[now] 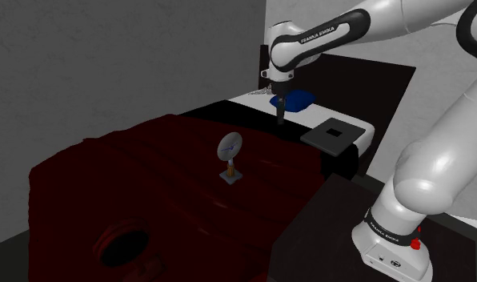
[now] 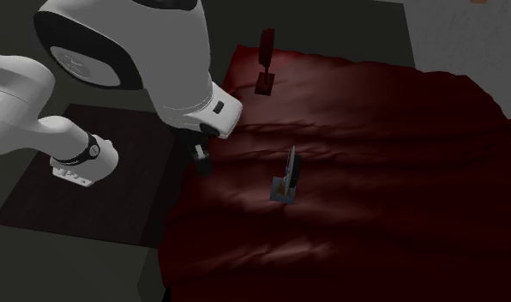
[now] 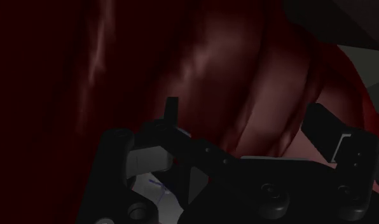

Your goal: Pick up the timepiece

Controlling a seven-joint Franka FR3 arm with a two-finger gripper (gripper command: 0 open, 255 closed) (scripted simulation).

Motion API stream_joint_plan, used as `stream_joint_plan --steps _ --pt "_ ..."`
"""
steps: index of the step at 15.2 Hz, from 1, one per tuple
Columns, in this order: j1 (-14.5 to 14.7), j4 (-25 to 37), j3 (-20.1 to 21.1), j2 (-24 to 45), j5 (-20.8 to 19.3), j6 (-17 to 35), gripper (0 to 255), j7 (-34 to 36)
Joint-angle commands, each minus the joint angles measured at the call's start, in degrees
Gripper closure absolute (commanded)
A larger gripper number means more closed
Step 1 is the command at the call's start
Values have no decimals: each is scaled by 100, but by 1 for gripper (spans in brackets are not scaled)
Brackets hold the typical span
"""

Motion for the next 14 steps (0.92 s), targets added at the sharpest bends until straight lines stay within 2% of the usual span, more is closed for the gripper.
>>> stream_joint_plan --steps 1,7,14 --pt "47 289 -25 421 53 157 0 -350" --pt "106 1329 14 1723 262 477 0 -1328" --pt "100 2824 250 3210 430 542 0 -2293"
